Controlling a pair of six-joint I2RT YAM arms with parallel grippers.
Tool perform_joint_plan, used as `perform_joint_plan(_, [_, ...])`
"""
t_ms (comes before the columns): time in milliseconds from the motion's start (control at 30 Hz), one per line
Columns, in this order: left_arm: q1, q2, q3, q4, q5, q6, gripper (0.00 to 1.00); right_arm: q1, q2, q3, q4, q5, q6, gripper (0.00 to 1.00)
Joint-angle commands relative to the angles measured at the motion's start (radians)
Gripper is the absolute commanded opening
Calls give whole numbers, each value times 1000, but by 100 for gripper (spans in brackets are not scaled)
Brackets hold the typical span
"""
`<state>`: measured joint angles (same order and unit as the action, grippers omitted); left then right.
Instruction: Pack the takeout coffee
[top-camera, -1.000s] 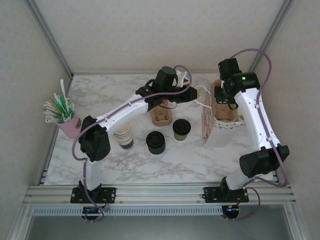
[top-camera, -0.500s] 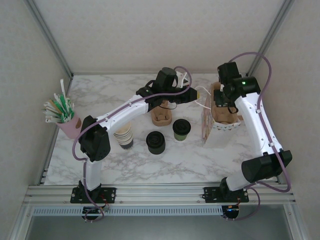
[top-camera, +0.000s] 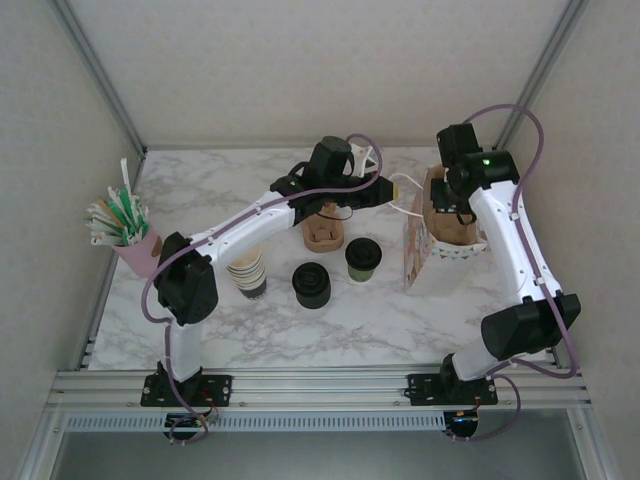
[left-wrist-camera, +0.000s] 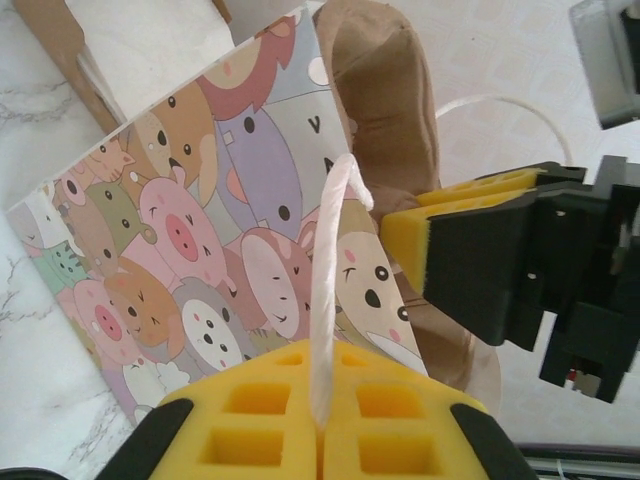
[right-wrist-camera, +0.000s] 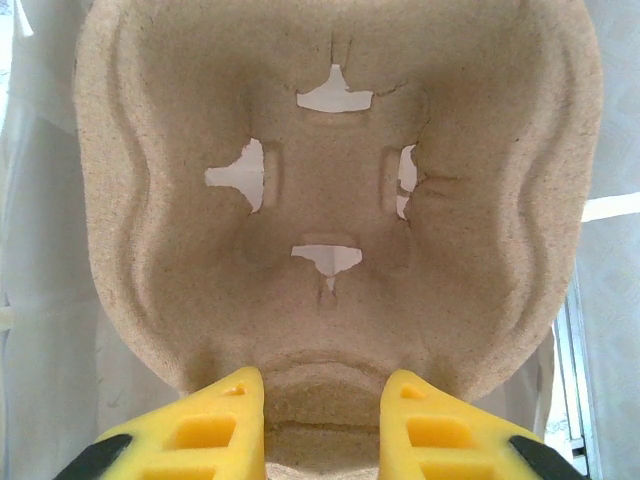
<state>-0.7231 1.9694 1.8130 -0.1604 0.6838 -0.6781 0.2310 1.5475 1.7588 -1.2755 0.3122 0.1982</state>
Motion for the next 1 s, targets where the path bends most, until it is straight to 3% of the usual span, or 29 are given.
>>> perform_joint_plan(0, [-1, -53, -16, 30, -13, -8, 3, 0, 15, -7, -33, -8, 16, 19])
perform_joint_plan(600, [-1, -33, -23, 54, -3, -21, 3, 117, 3, 7, -68, 124, 20, 19])
perform_joint_plan(967, [1, -33, -28, 63, 5, -21, 3, 157, 42, -22, -101, 285, 65, 19])
